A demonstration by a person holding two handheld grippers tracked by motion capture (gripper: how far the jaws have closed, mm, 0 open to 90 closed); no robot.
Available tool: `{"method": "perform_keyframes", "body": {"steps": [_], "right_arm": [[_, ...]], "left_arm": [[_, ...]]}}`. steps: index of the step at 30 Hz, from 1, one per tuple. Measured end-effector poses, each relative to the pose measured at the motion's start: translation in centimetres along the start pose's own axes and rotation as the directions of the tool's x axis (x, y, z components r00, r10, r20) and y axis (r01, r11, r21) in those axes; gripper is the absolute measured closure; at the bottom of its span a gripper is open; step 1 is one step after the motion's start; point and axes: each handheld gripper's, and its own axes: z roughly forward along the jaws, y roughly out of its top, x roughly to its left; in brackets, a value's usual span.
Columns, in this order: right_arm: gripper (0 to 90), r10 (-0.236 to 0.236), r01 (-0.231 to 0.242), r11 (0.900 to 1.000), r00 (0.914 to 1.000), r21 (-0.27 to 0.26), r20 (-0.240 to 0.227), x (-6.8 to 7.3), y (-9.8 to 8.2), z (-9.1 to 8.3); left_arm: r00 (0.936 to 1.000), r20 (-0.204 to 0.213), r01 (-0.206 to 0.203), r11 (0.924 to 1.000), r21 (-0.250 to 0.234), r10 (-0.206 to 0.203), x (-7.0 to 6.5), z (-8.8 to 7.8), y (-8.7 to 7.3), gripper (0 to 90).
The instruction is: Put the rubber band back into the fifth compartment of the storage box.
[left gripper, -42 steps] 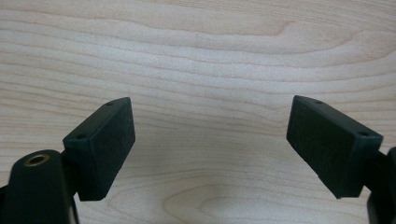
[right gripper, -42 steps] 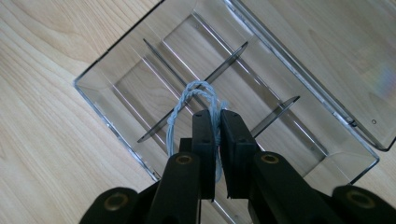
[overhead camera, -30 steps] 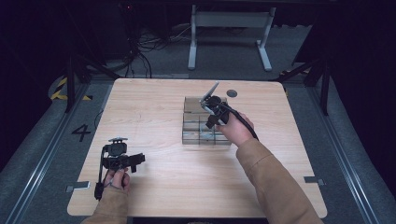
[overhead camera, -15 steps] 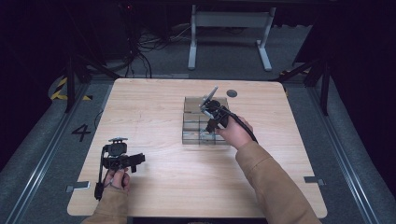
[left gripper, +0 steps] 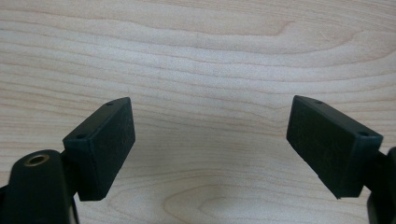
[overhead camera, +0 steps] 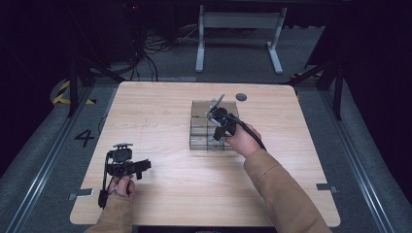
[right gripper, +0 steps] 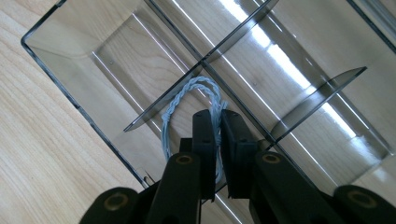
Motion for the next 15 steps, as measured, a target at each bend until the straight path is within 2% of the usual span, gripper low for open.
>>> {"method": "perform_keyframes", "body": {"steps": [13, 15], "right_arm": [[84.6, -0.009, 0.009, 1.000, 1.0000, 0.014, 0.002, -0.25, -0.09, 0.72], [84.6, 0.006, -0.006, 1.000, 1.0000, 0.018, 0.000, -0.19, -0.07, 0.75]], "left_arm": [[1.0000, 0.000, 0.000, 1.0000, 0.000, 0.000, -0.01, -0.01, 0.00, 16.1], [1.0000, 0.000, 0.000, 1.0000, 0.000, 0.000, 0.00, -0.02, 0.00, 16.1]]}}
